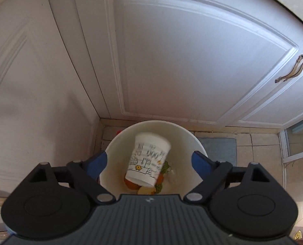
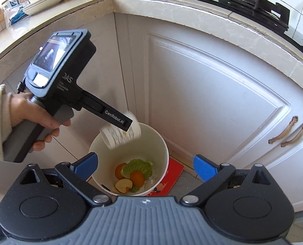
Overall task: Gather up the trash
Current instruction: 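Open the right tool over the bin while the left tool drops the paper cup, then move both tools back over the counter toward the cabbage leaf and plastic bag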
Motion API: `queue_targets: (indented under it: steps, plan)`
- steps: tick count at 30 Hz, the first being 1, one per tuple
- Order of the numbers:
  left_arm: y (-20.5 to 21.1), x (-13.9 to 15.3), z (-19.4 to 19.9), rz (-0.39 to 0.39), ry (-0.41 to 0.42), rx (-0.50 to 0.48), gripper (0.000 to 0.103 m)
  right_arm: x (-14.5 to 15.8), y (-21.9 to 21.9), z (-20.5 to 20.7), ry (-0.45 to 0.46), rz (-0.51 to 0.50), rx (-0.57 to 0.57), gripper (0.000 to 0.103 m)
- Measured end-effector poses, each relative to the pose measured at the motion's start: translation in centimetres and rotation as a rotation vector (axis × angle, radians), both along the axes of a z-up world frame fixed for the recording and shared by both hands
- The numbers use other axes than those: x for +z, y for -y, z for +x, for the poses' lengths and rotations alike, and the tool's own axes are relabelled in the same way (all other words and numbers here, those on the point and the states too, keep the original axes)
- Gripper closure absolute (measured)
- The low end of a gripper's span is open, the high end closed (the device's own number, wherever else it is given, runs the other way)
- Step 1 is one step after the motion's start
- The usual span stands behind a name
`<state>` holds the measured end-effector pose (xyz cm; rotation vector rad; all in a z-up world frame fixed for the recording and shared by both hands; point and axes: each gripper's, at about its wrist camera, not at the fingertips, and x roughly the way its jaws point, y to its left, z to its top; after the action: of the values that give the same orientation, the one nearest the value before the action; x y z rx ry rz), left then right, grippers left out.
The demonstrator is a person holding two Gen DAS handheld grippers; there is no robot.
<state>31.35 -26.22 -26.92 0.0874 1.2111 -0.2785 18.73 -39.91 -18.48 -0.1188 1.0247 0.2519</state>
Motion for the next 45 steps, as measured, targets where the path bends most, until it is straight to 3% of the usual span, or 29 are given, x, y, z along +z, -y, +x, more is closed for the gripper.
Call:
queue_targets:
  steps: [4, 9, 21, 27, 36, 45]
  plan:
    - [-0.1, -0.3, -0.2, -0.006, -0.013, 0.012, 0.013, 0.3, 0.4, -0.5, -0.001, -0.007, -0.013, 0.001]
    - [-0.1, 1.3, -0.5, -0.021, 0.014, -0.001, 0.013, 0.6, 0.2, -0.4, 0.004, -0.018, -0.001, 0.001]
    - [-1.3, 10.3, -3.6, -0.093, 0.13, -0.002, 0.013, 3.8, -0.7, -0.5, 0.046, -0.042, 0.047, 0.0]
    - [-2.9, 15.3, -5.3, -0.09, 0.186, -0.016, 0.013, 6.4, -1.5, -0.7, 0.082, -0.051, 0.085, 0.0]
    - [-8.6, 22.0, -9.0, -0.081, 0.292, 0.031, 0.013, 10.4, -4.5, 0.3, 0.157, -0.011, 0.183, 0.0]
    - [-19.5, 24.1, -11.7, 0.043, 0.319, 0.165, 0.013, 13.7, -12.1, 2.1, 0.211, 0.062, 0.373, 0.0]
